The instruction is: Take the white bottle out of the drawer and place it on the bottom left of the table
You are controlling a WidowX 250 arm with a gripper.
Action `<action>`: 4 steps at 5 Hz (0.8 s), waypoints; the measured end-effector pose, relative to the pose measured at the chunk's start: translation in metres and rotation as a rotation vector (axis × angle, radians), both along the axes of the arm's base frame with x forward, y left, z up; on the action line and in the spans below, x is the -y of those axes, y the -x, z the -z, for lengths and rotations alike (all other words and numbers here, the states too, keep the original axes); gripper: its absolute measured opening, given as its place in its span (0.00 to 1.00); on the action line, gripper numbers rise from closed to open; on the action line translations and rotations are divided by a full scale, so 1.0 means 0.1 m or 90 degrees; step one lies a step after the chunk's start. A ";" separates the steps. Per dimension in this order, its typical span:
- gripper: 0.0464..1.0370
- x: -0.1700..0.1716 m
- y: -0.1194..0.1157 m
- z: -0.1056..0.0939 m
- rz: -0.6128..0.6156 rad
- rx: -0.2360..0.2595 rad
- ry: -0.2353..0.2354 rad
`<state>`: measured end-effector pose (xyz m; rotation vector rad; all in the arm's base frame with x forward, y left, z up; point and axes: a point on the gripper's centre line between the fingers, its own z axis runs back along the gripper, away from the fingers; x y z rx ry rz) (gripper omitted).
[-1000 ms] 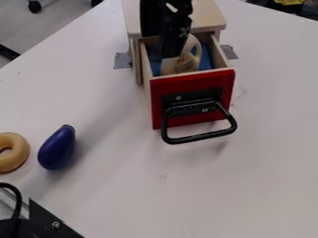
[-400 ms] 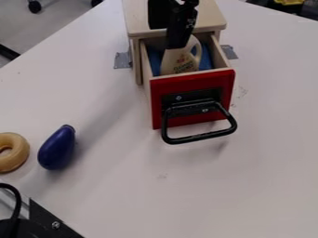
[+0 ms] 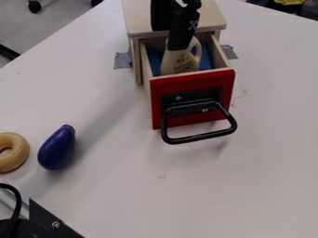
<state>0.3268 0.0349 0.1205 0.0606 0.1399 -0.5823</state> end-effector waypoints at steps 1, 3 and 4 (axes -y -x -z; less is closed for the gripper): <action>0.96 0.03 -0.03 0.01 0.001 0.001 0.000; 0.96 0.03 -0.08 0.03 -0.005 0.004 0.001; 0.96 0.05 -0.08 0.06 -0.008 0.000 0.000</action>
